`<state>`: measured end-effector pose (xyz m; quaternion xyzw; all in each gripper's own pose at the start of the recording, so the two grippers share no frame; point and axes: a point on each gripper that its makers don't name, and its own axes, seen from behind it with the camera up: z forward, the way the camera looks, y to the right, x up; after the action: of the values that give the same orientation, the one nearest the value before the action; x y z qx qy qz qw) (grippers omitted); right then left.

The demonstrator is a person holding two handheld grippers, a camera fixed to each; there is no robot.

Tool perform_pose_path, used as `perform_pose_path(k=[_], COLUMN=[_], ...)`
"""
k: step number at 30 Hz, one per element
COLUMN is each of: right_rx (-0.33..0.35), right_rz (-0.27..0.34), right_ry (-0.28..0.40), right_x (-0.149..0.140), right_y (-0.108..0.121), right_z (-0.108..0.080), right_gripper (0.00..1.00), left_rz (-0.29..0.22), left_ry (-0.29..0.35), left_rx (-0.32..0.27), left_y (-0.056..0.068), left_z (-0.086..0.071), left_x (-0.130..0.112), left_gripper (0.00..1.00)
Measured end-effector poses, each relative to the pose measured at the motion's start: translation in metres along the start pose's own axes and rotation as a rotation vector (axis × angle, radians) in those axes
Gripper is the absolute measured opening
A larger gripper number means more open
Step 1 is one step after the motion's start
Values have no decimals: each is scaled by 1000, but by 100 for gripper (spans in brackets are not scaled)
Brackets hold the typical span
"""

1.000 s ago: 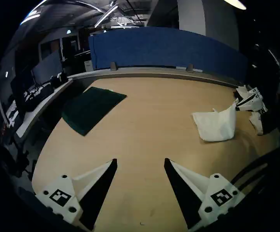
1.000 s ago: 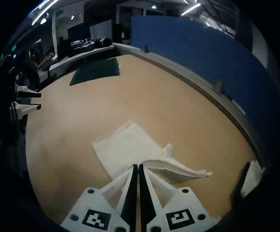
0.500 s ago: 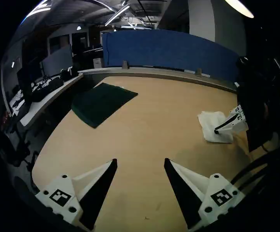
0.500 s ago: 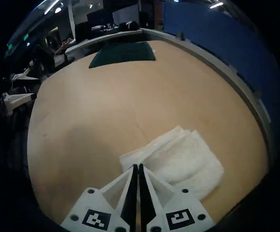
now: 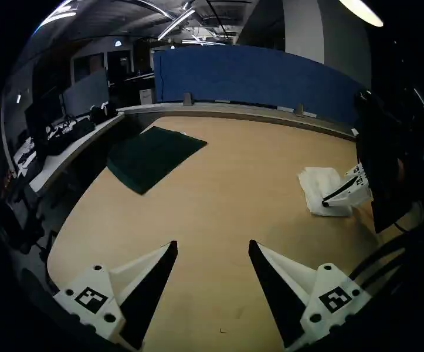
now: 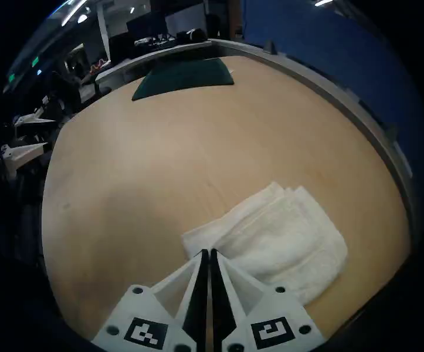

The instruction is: Fold towel

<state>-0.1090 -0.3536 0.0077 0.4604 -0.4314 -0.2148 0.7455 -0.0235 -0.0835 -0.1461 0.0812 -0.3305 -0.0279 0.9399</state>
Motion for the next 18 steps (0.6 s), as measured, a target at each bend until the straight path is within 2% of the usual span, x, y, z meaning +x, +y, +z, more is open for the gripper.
perform_pose_path(k=[6, 8, 10, 14, 16, 18], right_rx=[-13, -12, -10, -22, -31, -40], right_rz=[-4, -8, -11, -13, -10, -5], right_ry=[6, 11, 17, 36, 43, 49], right_x=[2, 3, 4, 7, 7, 7], right_y=[2, 1, 0, 1, 4, 7], right_z=[-2, -4, -7, -14, -18, -21], right_gripper=[8, 18, 38, 70, 79, 84], left_rz=[-4, -4, -3, -1, -1, -1], left_ry=[1, 1, 1, 2, 2, 3], left_rx=[0, -1, -2, -3, -4, -4], left_y=[0, 0, 0, 1, 1, 2], left_z=[0, 0, 0, 1, 1, 2], left_x=[1, 1, 1, 2, 3, 3], left_gripper=[90, 90, 90, 90, 90, 90])
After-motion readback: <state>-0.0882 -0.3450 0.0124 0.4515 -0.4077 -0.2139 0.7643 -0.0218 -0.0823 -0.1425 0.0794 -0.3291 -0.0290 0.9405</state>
